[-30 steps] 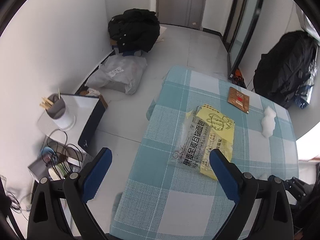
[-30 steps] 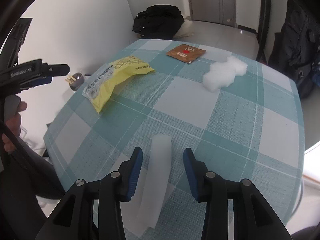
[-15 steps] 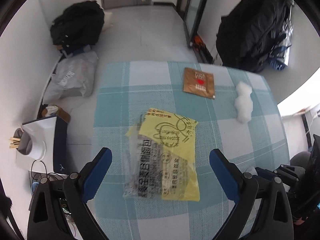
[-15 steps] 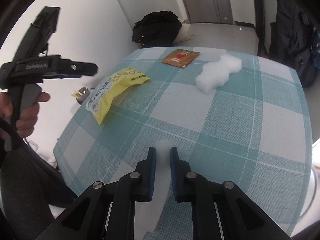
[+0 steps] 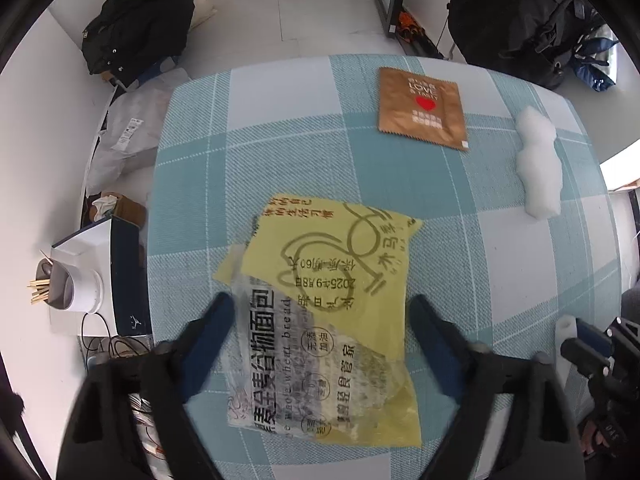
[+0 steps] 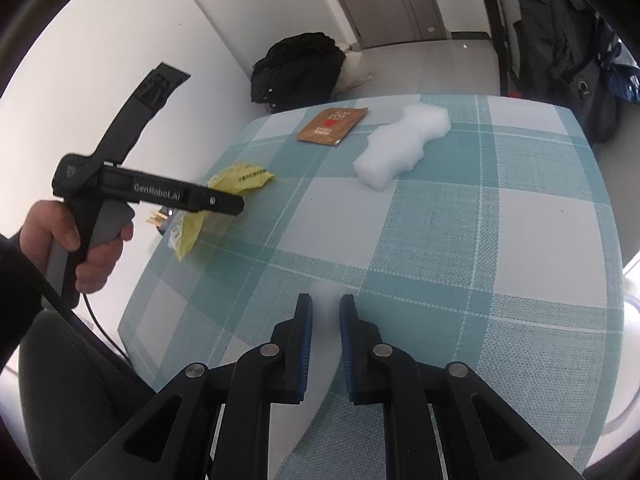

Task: Collect trash
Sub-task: 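Close the left tool on the yellow plastic bag and lift it, then carry the yellow bag and white strip with both tools over the white bin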

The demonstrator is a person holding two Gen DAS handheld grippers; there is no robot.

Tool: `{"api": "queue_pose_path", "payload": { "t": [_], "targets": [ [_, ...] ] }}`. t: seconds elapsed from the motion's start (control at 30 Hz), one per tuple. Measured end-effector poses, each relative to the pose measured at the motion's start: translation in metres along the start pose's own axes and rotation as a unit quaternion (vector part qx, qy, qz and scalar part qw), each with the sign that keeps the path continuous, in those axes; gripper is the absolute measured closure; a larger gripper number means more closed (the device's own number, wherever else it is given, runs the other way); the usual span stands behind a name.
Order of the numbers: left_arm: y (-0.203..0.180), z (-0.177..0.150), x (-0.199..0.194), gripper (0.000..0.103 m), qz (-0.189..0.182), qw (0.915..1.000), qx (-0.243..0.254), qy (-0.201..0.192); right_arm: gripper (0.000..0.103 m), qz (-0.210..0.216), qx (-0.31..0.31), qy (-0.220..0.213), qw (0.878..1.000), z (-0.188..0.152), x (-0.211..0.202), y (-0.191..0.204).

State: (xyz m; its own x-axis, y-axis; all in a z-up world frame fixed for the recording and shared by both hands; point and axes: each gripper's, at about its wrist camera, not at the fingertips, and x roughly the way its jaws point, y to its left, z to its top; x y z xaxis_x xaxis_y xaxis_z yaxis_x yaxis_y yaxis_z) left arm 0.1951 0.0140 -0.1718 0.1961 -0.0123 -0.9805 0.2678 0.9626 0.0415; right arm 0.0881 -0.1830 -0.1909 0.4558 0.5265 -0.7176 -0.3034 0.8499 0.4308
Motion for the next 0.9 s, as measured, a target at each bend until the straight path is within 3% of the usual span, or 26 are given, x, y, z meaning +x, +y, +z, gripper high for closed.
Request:
{"api": "queue_pose_path", "payload": {
  "t": [0.03, 0.1, 0.17, 0.27, 0.37, 0.63, 0.9],
  "targets": [
    [-0.001, 0.000, 0.000, 0.037, 0.001, 1.0000, 0.002, 0.003, 0.090, 0.000, 0.001, -0.002, 1.000, 0.000, -0.001, 0.000],
    [-0.003, 0.001, -0.002, 0.054, -0.004, 1.0000, -0.002, 0.003, 0.090, 0.002, 0.002, -0.007, 1.000, 0.001, -0.005, -0.001],
    [-0.007, 0.000, -0.005, 0.062, -0.004, 1.0000, 0.005, 0.001, 0.090, 0.004, 0.002, -0.012, 1.000, 0.002, -0.008, -0.001],
    [-0.012, -0.003, -0.008, 0.068, 0.017, 0.9996, 0.024, -0.004, 0.090, 0.002, 0.003, -0.017, 1.000, 0.003, -0.011, -0.002],
    [-0.012, -0.007, -0.013, 0.069, 0.031, 0.9992, 0.019, -0.014, 0.090, 0.004, 0.008, -0.022, 1.000, 0.004, -0.014, -0.004],
    [-0.018, -0.019, -0.034, 0.069, 0.026, 0.9983, -0.014, -0.050, 0.090, -0.001, 0.010, -0.037, 0.999, -0.001, -0.032, -0.006],
    [-0.035, -0.026, -0.061, 0.070, 0.002, 0.9952, -0.023, -0.095, 0.090, -0.006, 0.002, -0.044, 0.999, -0.009, -0.044, -0.010]
  ]
}}
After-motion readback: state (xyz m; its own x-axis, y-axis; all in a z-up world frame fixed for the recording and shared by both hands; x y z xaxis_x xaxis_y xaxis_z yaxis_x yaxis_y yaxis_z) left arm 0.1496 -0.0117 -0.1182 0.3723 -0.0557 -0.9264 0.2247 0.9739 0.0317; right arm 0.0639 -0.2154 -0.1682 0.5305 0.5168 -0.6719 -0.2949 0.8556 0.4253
